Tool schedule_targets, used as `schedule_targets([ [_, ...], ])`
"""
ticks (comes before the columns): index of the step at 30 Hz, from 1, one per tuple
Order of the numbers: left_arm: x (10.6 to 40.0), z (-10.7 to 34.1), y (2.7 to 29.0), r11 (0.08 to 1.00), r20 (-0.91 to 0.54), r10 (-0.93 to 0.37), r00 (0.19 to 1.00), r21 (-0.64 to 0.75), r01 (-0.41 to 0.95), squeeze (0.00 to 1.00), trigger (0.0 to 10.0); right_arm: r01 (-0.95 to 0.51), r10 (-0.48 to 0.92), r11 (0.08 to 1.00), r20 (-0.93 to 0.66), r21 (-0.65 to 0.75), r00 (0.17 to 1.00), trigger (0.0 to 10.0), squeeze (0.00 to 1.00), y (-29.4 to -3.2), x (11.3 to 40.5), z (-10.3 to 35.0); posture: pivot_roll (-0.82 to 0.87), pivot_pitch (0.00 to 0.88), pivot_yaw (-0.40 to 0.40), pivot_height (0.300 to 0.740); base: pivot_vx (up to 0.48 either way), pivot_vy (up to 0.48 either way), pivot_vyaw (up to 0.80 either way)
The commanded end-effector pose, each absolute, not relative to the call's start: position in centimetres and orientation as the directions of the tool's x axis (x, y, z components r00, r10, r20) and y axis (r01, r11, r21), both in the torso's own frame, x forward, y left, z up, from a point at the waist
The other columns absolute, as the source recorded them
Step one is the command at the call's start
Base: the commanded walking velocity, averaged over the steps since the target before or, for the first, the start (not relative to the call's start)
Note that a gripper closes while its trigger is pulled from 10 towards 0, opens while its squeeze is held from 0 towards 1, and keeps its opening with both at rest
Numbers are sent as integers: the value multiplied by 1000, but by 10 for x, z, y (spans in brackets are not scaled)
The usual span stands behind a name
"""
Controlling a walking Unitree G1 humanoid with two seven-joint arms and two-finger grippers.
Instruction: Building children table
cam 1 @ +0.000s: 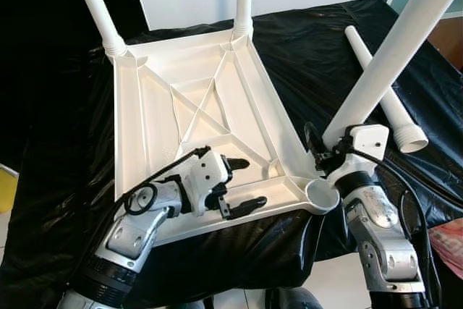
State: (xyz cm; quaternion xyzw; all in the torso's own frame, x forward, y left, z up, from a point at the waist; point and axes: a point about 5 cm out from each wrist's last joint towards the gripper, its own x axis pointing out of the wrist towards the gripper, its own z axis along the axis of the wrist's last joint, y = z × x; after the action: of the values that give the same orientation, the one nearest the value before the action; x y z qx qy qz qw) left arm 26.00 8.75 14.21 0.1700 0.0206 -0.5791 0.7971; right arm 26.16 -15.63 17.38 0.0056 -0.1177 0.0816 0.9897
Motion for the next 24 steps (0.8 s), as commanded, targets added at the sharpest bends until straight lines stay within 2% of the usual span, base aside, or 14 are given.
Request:
schedule_targets([
  [1,260,133,90,283,-282,-896,342,230,931,0,10000,-159,160,987,256,-23,953,10000,0,-157,260,178,-34,164,1,740,0,0,0],
  [2,260,133,90,283,-282,-896,342,230,931,0,10000,-159,160,987,256,-23,953,10000,0,-157,260,178,-34,164,1,740,0,0,0],
  [3,265,130,92,326,-311,-870,383,222,919,0,10000,-158,160,987,257,-26,953,10000,0,-158,260,178,-34,164,1,740,0,0,0],
  [5,265,130,92,326,-311,-870,383,222,919,0,10000,-158,160,987,257,-26,953,10000,0,-158,260,178,-34,164,1,740,0,0,0],
  [6,275,127,95,405,-336,-822,459,221,887,0,10000,-157,159,987,257,-29,953,10000,0,-158,260,179,-34,167,1,740,0,0,0],
  [7,275,127,95,405,-336,-822,459,221,887,0,10000,-157,159,987,257,-29,953,10000,0,-158,260,179,-34,167,1,740,0,0,0],
  [8,282,124,98,469,-360,-779,514,210,858,0,6706,-156,159,987,257,-31,953,10000,0,-158,260,179,-34,168,0,740,0,0,0],
  [9,287,122,102,523,-382,-739,555,196,830,0,0,-155,158,987,257,-32,953,10000,0,-158,261,179,-34,170,0,740,0,0,0],
  [19,297,118,115,609,-456,-639,619,192,770,0,0,-150,154,988,257,-35,954,10000,0,-159,261,179,-35,171,1,740,0,0,0],
  [23,302,118,119,652,-466,-590,659,207,730,0,0,-151,156,988,258,-37,954,10000,0,-159,261,179,-34,173,1,740,0,0,0],
  [24,307,119,122,682,-467,-553,690,221,697,0,0,-151,156,988,258,-38,954,10000,0,-159,261,179,-34,174,2,740,0,0,0],
])
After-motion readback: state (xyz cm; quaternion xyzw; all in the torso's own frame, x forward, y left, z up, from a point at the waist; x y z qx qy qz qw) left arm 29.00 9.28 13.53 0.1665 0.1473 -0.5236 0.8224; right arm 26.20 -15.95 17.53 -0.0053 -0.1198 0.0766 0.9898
